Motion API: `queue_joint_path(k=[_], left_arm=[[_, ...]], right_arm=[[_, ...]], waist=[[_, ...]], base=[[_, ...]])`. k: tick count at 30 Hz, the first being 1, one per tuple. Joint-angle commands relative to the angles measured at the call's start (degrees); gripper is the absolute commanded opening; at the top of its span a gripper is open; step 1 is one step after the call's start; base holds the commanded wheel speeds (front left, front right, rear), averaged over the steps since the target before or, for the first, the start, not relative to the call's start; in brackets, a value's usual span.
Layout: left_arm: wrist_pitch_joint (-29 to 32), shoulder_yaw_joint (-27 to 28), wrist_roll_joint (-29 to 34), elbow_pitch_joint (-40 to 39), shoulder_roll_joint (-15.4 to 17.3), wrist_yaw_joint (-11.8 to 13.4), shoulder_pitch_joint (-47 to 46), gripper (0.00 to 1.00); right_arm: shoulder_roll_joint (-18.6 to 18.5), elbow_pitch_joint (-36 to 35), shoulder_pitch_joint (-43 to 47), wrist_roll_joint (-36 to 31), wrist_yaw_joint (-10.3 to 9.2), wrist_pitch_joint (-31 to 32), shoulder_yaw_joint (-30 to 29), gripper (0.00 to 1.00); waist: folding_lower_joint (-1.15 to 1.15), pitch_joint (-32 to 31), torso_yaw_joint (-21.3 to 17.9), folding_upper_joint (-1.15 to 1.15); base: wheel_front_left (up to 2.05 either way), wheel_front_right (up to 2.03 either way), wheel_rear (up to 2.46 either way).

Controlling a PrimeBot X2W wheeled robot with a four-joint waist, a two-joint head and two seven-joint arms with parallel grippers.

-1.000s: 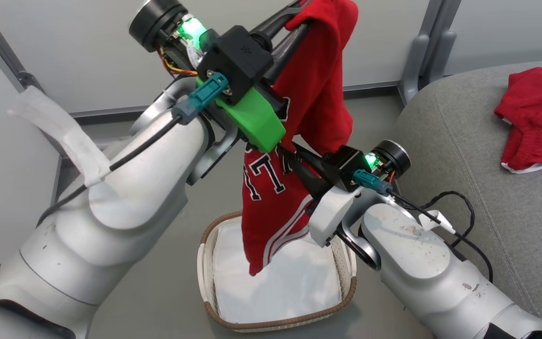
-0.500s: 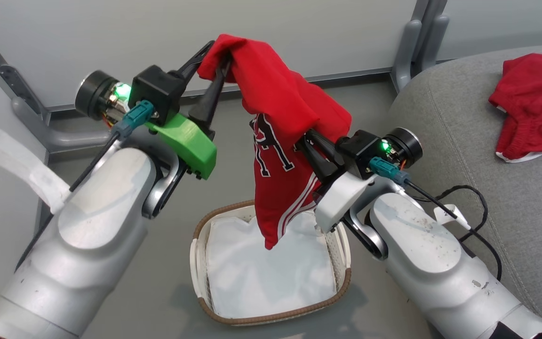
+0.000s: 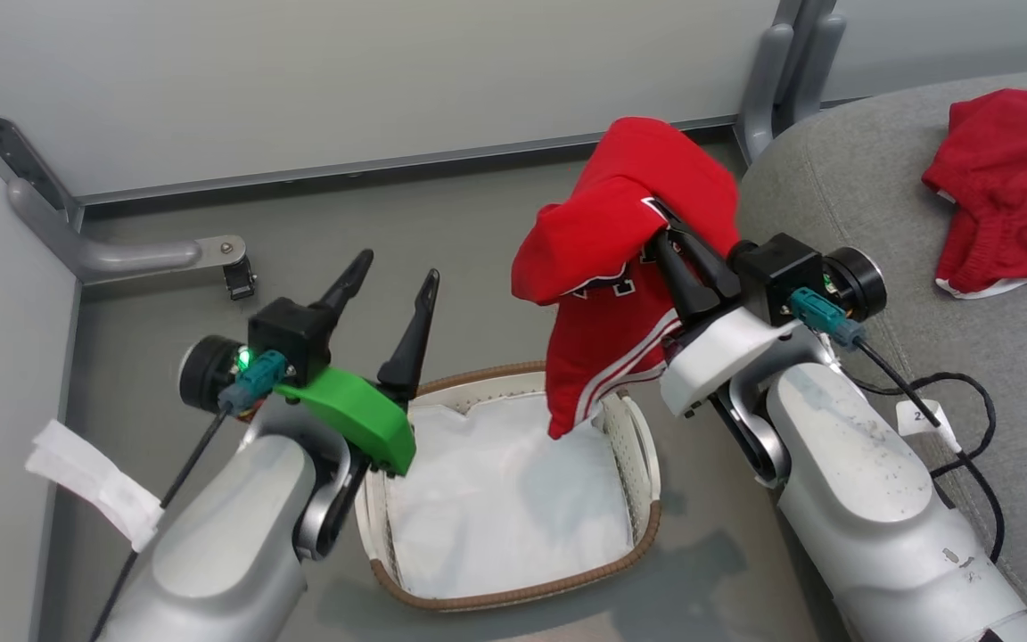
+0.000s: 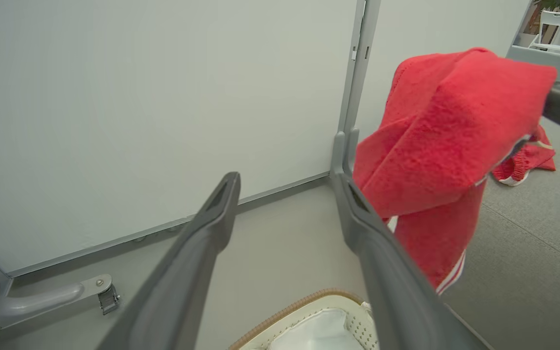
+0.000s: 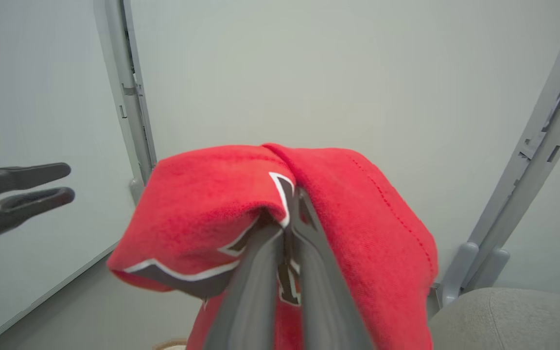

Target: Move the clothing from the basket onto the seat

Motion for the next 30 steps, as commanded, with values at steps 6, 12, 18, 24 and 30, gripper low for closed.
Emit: queue_joint_path(k=[6, 12, 18, 24, 30], left_arm=[[-1.0, 0.0, 0.4, -1.1, -2.0, 0.0, 5.7, 1.00], [-1.0, 2.0, 2.0, -3.1, -2.6, 0.2, 8.1, 1.00], [-1.0, 3.4, 4.3, -5.5, -2.6, 0.0, 9.5, 1.00], [-1.0, 3.6, 6.1, -7.1, -2.9, -0.3, 10.1, 1.00], [-0.9, 2.9, 7.3, -7.4, -2.6, -0.6, 9.4, 1.00]], right_arm=[[-0.6, -0.6, 3.1, -1.7, -0.08, -0.1, -3.7, 0.00], [-0.6, -0.8, 4.2, -2.5, -0.08, -0.1, -5.6, 0.00], [-0.8, -1.8, 5.1, -3.1, -0.08, -0.1, -7.8, 0.00], [-1.8, -3.8, 6.5, -4.0, -0.08, -0.1, -10.9, 0.00], [-2.1, -6.3, 8.8, -4.6, -0.08, -0.1, -14.1, 0.00]], waist=[[0.00, 0.6, -0.8, 0.00], [0.00, 1.1, -2.4, 0.00], [0.00, 2.0, -5.7, 0.00], [0.00, 3.9, -10.5, 0.00], [0.00, 6.4, -17.0, 0.00]], base=[[0.00, 0.00, 0.00], [0.00, 0.00, 0.00], [0.00, 0.00, 0.00], [0.00, 0.00, 0.00], [0.00, 0.00, 0.00]])
